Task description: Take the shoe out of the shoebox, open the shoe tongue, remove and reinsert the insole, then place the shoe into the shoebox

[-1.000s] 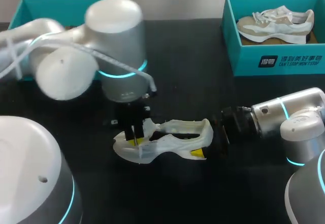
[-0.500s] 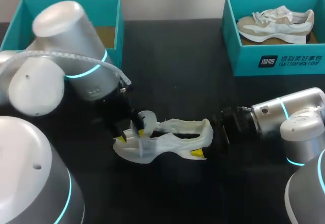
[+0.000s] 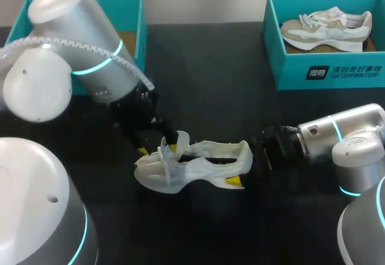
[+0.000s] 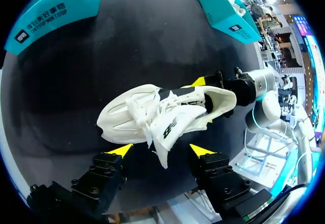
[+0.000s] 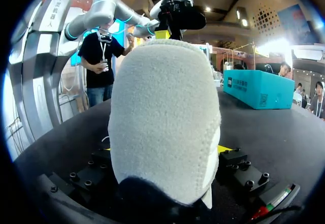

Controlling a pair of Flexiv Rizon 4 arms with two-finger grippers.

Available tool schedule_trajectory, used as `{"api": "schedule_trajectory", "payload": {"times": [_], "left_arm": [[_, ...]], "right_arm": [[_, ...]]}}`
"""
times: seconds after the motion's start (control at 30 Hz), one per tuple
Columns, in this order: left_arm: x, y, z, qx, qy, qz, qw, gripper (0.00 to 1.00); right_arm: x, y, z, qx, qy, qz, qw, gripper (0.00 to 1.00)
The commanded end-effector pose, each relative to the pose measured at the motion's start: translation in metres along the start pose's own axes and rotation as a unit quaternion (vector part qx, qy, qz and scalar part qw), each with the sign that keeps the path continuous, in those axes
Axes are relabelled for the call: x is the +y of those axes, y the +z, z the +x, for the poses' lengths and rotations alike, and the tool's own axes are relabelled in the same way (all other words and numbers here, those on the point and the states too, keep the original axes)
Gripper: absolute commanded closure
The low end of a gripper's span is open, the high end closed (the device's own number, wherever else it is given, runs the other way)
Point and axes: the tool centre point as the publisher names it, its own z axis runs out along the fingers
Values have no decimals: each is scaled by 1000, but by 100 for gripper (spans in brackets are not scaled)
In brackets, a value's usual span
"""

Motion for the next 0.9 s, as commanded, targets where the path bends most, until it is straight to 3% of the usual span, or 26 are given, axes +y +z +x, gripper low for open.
{"api": "schedule_trajectory", "payload": {"times": [0.03, 0.17, 0.43, 0.63, 0.9], "left_arm": [[-18, -2, 18, -79, 36, -44, 995, 36], [-18, 0, 22, -119, 74, -52, 989, 29], [-25, 5, 22, -157, 115, -67, 979, 53], [-27, 10, 19, -171, 130, -73, 974, 52], [-28, 15, 14, -184, 141, -80, 969, 58]], "right_arm": [[-1, 2, 2, 0, 1, 2, 1000, 100], [-1, 2, 2, 0, 1, 2, 1000, 100], [-1, 2, 2, 0, 1, 2, 1000, 100], [-1, 2, 2, 0, 1, 2, 1000, 100], [-1, 2, 2, 0, 1, 2, 1000, 100]]}}
